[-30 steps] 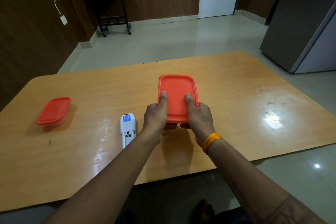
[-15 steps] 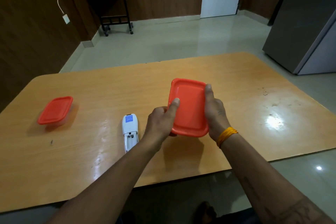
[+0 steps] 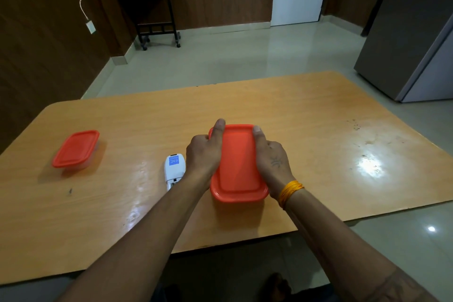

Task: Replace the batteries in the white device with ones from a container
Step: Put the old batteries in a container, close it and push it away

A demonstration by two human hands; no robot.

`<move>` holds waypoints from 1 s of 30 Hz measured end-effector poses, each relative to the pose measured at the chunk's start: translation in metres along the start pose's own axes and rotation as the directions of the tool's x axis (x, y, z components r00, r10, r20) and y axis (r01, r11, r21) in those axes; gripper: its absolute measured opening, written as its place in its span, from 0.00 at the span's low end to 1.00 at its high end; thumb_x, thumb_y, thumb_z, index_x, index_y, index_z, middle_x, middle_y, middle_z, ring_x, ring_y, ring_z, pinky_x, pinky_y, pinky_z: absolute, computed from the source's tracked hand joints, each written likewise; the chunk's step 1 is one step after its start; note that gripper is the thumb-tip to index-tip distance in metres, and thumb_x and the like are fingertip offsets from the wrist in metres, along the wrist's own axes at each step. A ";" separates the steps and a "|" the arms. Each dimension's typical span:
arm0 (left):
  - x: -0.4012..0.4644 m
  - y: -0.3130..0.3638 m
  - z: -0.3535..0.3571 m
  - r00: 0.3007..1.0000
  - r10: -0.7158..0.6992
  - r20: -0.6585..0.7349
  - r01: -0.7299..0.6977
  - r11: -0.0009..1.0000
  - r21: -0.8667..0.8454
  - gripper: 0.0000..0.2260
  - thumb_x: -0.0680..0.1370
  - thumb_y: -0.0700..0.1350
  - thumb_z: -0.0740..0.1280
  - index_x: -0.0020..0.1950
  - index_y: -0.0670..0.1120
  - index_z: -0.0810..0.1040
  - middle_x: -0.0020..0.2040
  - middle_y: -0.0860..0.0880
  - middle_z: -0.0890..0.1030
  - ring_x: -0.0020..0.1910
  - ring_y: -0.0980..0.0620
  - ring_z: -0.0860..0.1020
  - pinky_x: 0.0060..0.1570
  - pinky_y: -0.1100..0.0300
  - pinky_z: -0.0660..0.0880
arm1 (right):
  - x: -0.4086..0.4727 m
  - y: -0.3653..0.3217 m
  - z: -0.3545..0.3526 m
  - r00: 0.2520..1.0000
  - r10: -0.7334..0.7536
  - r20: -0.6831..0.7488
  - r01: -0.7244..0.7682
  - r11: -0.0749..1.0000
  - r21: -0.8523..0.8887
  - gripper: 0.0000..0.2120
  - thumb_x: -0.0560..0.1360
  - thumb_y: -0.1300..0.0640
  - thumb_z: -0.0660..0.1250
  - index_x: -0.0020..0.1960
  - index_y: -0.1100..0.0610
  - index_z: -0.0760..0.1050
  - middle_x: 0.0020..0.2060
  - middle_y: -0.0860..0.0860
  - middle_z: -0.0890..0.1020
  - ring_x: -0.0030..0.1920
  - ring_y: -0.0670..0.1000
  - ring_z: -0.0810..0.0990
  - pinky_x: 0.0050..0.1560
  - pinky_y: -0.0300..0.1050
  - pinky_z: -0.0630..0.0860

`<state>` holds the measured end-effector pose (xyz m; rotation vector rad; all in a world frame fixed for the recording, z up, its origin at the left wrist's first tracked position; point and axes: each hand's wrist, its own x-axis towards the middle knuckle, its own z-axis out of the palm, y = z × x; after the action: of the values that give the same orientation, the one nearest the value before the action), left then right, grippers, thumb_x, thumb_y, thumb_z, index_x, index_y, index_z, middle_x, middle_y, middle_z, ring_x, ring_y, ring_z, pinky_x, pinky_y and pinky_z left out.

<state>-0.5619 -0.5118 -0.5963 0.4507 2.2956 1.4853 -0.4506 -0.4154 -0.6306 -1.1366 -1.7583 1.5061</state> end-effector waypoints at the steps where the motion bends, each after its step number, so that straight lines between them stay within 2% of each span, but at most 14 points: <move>1: 0.000 -0.001 -0.001 1.000 0.008 -0.003 -0.008 1.000 -0.005 0.31 0.77 0.73 0.61 0.32 0.47 0.68 0.30 0.50 0.72 0.32 0.46 0.70 0.37 0.53 0.66 | 0.000 -0.001 0.000 1.000 -0.003 -0.008 0.003 1.000 -0.014 0.35 0.75 0.22 0.53 0.31 0.52 0.68 0.27 0.50 0.73 0.32 0.55 0.73 0.38 0.52 0.68; 3: -0.002 -0.001 -0.001 0.998 0.056 0.008 -0.056 0.998 0.031 0.30 0.77 0.73 0.61 0.34 0.47 0.71 0.32 0.50 0.75 0.35 0.46 0.73 0.38 0.52 0.68 | 0.001 -0.003 -0.002 0.999 0.015 -0.046 -0.016 0.999 -0.029 0.36 0.74 0.21 0.53 0.31 0.53 0.69 0.28 0.51 0.75 0.33 0.56 0.74 0.38 0.52 0.69; 5: -0.010 -0.004 0.002 0.990 0.126 0.061 -0.133 0.982 0.131 0.26 0.78 0.70 0.63 0.43 0.47 0.78 0.40 0.50 0.82 0.41 0.46 0.79 0.42 0.52 0.75 | 0.005 -0.005 -0.007 0.993 0.051 -0.109 -0.054 0.998 -0.026 0.37 0.75 0.22 0.54 0.33 0.56 0.73 0.32 0.52 0.79 0.36 0.57 0.77 0.39 0.51 0.72; 7: -0.021 -0.008 0.006 0.981 0.167 0.095 -0.184 0.960 0.213 0.21 0.78 0.67 0.66 0.55 0.50 0.80 0.49 0.50 0.84 0.48 0.46 0.82 0.50 0.49 0.80 | 0.011 -0.005 -0.016 0.983 0.076 -0.168 -0.082 0.996 -0.029 0.36 0.75 0.23 0.54 0.42 0.57 0.78 0.41 0.54 0.83 0.43 0.60 0.81 0.46 0.54 0.78; 8: -0.027 -0.009 0.007 0.979 0.180 0.096 -0.198 0.955 0.223 0.17 0.79 0.63 0.67 0.55 0.50 0.79 0.49 0.51 0.84 0.48 0.47 0.82 0.49 0.48 0.81 | 0.014 -0.005 -0.021 0.977 0.095 -0.192 -0.102 0.995 -0.024 0.37 0.75 0.23 0.54 0.48 0.57 0.78 0.46 0.56 0.83 0.47 0.61 0.82 0.50 0.56 0.79; 10: -0.033 -0.011 0.009 0.979 0.184 0.093 -0.198 0.965 0.171 0.07 0.80 0.53 0.68 0.51 0.50 0.78 0.44 0.51 0.83 0.43 0.48 0.82 0.43 0.47 0.82 | 0.018 -0.005 -0.030 0.967 0.135 -0.217 -0.134 0.991 0.017 0.36 0.75 0.24 0.56 0.52 0.58 0.76 0.48 0.55 0.81 0.49 0.61 0.79 0.50 0.55 0.76; 12: -0.033 -0.011 0.010 0.982 0.151 0.117 -0.161 0.984 0.082 0.03 0.81 0.47 0.68 0.48 0.49 0.79 0.42 0.49 0.83 0.37 0.48 0.82 0.33 0.52 0.81 | 0.020 -0.006 -0.040 0.967 0.133 -0.216 -0.128 0.991 0.037 0.29 0.78 0.29 0.60 0.48 0.57 0.74 0.43 0.52 0.78 0.45 0.58 0.76 0.44 0.51 0.72; 14: -0.030 -0.009 0.013 0.984 0.106 0.140 -0.104 0.994 -0.020 0.04 0.82 0.44 0.69 0.48 0.46 0.80 0.43 0.44 0.83 0.35 0.48 0.82 0.30 0.57 0.79 | 0.018 -0.010 -0.049 0.973 0.106 -0.203 -0.100 0.994 0.044 0.23 0.80 0.34 0.63 0.44 0.55 0.72 0.39 0.51 0.76 0.42 0.57 0.74 0.40 0.51 0.72; 16: -0.025 -0.004 0.020 0.988 0.063 0.138 -0.046 0.991 -0.124 0.04 0.82 0.44 0.70 0.50 0.44 0.81 0.46 0.41 0.84 0.38 0.47 0.83 0.34 0.56 0.81 | 0.015 -0.014 -0.059 0.981 0.074 -0.178 -0.064 0.996 0.059 0.21 0.79 0.38 0.64 0.44 0.56 0.75 0.41 0.53 0.80 0.41 0.58 0.78 0.39 0.61 0.82; 18: -0.018 0.004 0.032 0.991 0.043 0.125 -0.018 0.981 -0.195 0.04 0.82 0.44 0.70 0.51 0.43 0.82 0.49 0.39 0.85 0.41 0.45 0.84 0.36 0.54 0.81 | 0.012 -0.018 -0.070 0.983 0.007 -0.185 -0.001 0.999 0.032 0.15 0.80 0.44 0.65 0.46 0.55 0.78 0.43 0.52 0.83 0.45 0.59 0.83 0.45 0.67 0.84; 21: -0.006 0.022 0.057 0.990 0.048 0.136 -0.015 0.973 -0.231 0.04 0.81 0.43 0.70 0.52 0.44 0.83 0.50 0.42 0.86 0.47 0.44 0.85 0.39 0.53 0.83 | 0.018 -0.020 -0.086 0.972 -0.067 -0.227 0.069 0.998 0.000 0.06 0.81 0.53 0.66 0.54 0.52 0.81 0.48 0.49 0.84 0.50 0.56 0.84 0.52 0.63 0.84; 24: 0.004 0.043 0.084 0.971 0.063 0.230 0.004 0.960 -0.281 0.08 0.80 0.38 0.66 0.54 0.45 0.85 0.51 0.45 0.86 0.51 0.47 0.84 0.48 0.50 0.85 | 0.041 -0.023 -0.104 0.957 -0.066 -0.281 0.071 0.997 0.005 0.16 0.80 0.57 0.66 0.66 0.56 0.81 0.56 0.55 0.85 0.55 0.57 0.84 0.56 0.61 0.84; 27: 0.018 0.061 0.118 0.939 0.101 0.329 0.000 0.956 -0.294 0.14 0.79 0.35 0.65 0.60 0.46 0.84 0.56 0.47 0.86 0.56 0.48 0.83 0.55 0.50 0.84 | 0.077 -0.020 -0.127 0.944 -0.075 -0.321 0.086 0.996 0.020 0.16 0.80 0.58 0.67 0.66 0.57 0.81 0.57 0.55 0.85 0.56 0.56 0.84 0.58 0.60 0.83; 30: 0.044 0.074 0.159 0.904 0.158 0.398 -0.041 0.957 -0.286 0.20 0.78 0.34 0.67 0.69 0.47 0.79 0.60 0.49 0.84 0.60 0.47 0.81 0.57 0.49 0.82 | 0.124 -0.013 -0.149 0.948 -0.043 -0.316 0.064 0.996 0.058 0.18 0.80 0.59 0.68 0.70 0.58 0.79 0.63 0.56 0.84 0.61 0.58 0.82 0.63 0.61 0.81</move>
<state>-0.5215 -0.3356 -0.5940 0.7353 1.7313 1.5458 -0.3889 -0.2332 -0.5997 -1.2095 -1.4983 1.2613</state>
